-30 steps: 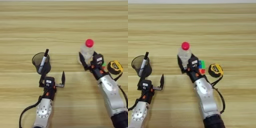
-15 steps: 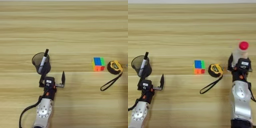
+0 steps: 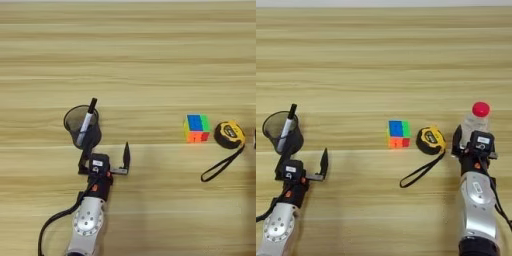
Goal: Move the objects on the table
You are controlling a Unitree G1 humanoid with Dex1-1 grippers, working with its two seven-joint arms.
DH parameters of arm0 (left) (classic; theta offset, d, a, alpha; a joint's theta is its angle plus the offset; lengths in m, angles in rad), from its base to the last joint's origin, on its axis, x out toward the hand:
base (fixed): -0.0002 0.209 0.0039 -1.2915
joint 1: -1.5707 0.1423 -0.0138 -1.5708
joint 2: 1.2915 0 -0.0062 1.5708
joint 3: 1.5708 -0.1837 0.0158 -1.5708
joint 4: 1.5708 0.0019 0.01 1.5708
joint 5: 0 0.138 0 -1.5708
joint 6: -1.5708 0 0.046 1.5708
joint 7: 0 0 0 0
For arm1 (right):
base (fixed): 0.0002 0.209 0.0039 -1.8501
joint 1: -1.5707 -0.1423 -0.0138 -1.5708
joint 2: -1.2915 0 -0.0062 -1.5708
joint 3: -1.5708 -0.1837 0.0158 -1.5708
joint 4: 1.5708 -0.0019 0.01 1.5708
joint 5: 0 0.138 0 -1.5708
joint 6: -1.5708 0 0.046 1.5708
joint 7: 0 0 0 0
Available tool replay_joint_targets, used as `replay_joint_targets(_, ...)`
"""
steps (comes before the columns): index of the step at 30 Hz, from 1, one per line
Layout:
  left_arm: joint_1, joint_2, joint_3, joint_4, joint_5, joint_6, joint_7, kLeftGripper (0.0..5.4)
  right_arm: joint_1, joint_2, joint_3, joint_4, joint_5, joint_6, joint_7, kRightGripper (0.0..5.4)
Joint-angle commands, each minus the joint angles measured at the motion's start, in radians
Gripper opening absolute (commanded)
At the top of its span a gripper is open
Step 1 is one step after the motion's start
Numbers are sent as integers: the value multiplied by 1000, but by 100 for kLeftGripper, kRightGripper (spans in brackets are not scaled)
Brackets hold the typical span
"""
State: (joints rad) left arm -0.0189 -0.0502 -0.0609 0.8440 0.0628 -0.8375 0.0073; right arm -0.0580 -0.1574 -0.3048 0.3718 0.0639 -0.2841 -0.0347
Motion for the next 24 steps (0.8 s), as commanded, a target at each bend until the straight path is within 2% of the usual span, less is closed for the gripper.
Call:
replay_joint_targets(1,-4,-25,-3,4,1,-4,0,540,-55,-28,1,84,-15,-78,-9,312)
replay_joint_targets(7,-1,-24,-2,3,-1,-7,-1,540,-81,-39,15,201,-49,-140,-32,312)
replay_joint_targets(13,-1,-25,-2,3,0,-9,1,540,-99,-40,27,273,-46,-170,-28,312)
replay_joint_targets(16,-1,-25,-2,3,1,-9,2,540,-103,-37,32,289,-41,-177,-25,372)
replay_joint_targets(24,-7,-26,-1,7,0,-8,3,540,-91,-22,32,273,-11,-174,-16,468)
